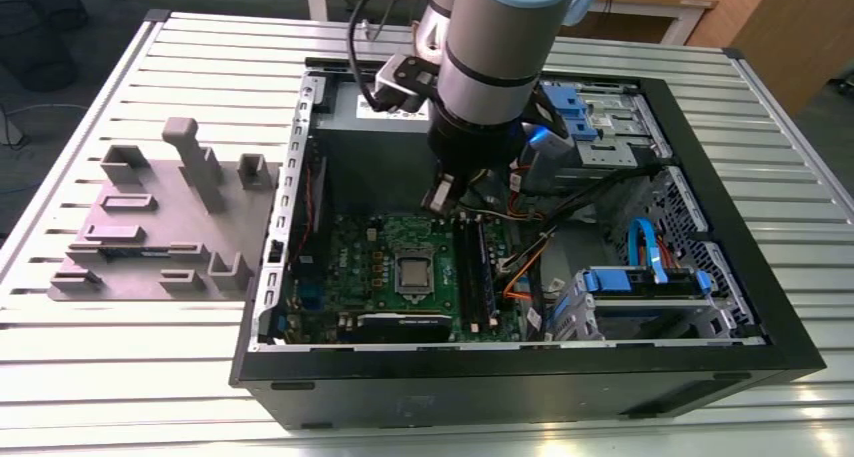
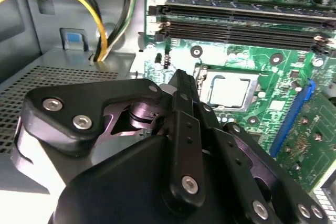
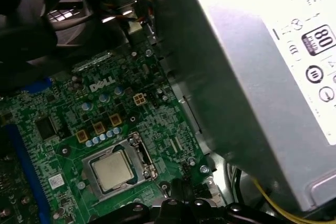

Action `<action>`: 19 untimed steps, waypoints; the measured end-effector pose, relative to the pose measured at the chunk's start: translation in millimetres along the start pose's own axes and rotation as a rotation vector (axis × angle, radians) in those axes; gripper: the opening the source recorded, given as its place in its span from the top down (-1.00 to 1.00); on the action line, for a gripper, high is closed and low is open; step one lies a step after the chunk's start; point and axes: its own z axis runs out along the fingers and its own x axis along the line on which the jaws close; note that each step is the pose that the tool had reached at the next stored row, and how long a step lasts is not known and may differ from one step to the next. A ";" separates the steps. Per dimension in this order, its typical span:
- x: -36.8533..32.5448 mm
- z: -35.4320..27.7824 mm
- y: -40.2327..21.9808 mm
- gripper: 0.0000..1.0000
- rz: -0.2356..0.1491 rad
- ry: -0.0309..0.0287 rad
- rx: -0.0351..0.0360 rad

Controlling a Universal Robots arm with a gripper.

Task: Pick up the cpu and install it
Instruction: 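Install the first cpu locking lever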

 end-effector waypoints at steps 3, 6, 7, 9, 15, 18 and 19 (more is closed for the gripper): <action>1.8 -0.1 -0.5 0.80 -0.018 0.0010 0.0001; 2.2 -0.1 -0.4 0.80 -0.053 0.0037 -0.0004; 2.3 -0.2 -0.4 0.80 -0.066 0.0046 -0.0006; 2.3 -0.1 -0.4 0.80 -0.090 0.0062 -0.0006; 3.8 -0.2 -1.1 0.80 -0.143 0.0092 0.0000; 5.8 -0.3 -1.6 0.80 -0.158 0.0102 -0.0001; 6.4 -0.3 -1.7 0.80 -0.164 0.0106 -0.0001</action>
